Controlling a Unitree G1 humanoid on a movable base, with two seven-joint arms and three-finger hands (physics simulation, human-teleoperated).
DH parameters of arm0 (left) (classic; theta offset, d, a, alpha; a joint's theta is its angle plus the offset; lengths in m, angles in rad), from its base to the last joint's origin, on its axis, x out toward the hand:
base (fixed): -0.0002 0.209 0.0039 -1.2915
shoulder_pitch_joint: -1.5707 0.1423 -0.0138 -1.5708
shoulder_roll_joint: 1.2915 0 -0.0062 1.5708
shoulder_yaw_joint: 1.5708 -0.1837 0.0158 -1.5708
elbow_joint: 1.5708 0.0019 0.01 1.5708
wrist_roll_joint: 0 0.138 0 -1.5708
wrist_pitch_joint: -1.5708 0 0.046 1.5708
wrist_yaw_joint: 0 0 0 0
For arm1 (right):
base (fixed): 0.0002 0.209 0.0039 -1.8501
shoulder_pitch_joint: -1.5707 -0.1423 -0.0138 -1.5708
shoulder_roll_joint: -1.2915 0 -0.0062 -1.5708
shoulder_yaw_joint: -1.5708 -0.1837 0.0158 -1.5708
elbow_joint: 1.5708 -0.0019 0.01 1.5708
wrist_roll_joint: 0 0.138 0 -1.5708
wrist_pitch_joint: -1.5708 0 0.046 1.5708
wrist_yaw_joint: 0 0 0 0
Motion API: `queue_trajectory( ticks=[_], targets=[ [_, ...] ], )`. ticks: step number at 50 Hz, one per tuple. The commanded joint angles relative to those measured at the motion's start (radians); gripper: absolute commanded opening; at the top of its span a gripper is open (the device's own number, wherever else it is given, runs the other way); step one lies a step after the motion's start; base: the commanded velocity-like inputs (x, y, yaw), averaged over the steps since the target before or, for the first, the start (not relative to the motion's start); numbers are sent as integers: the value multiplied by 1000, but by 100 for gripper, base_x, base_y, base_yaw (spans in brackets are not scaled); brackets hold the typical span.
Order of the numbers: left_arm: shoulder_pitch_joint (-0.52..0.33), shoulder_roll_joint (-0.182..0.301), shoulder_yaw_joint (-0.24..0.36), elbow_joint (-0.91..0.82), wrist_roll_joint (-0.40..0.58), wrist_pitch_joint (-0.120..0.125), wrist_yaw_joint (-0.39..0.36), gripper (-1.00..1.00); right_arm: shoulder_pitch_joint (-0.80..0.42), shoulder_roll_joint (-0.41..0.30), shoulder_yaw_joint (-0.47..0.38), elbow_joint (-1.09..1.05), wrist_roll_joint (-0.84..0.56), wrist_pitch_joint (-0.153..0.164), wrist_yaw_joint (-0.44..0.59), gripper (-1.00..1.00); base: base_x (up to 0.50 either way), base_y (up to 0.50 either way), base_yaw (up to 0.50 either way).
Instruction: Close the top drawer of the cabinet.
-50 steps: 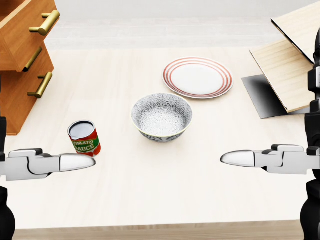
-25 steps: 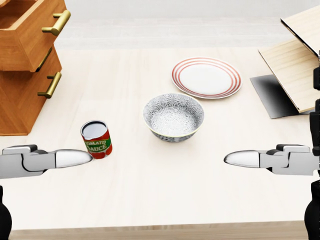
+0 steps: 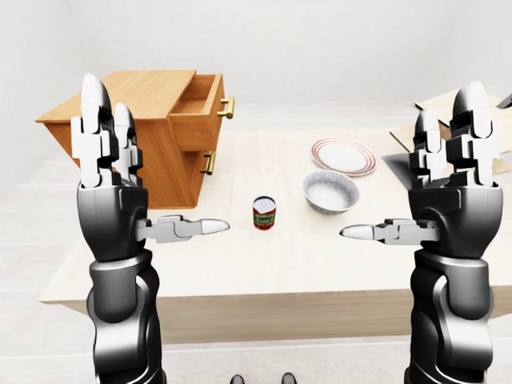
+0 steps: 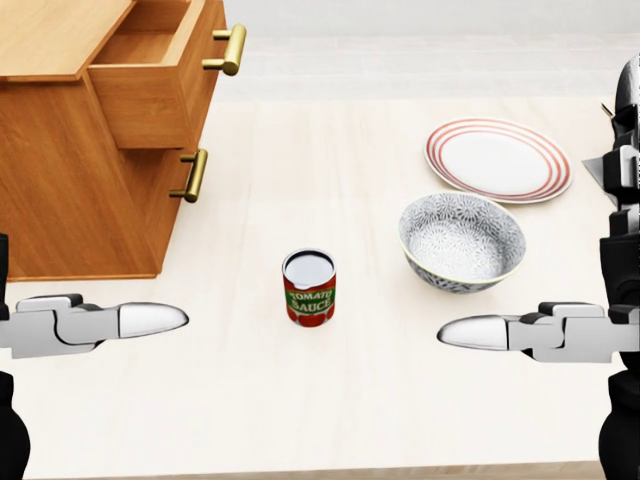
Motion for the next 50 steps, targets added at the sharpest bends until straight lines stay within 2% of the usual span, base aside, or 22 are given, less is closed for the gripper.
queue_trajectory(
  ticks=[1,9,22,29,50],
  targets=[
    [8,-3,-3,12,10,0,-4,100,-1,1,1,-10,4,0,0,100,9,50,0],
    [-8,-3,-7,2,14,0,-5,100,2,0,-1,3,3,0,1,100,9,50,0],
    [34,-8,-2,15,12,0,-15,100,1,-1,2,4,-1,0,1,100,10,50,0],
    [26,-8,0,13,13,0,-17,100,3,3,4,18,-1,0,1,100,10,50,0],
    [32,-7,-12,14,24,0,-38,100,3,1,-1,29,7,0,0,100,24,9,0]
  ],
)
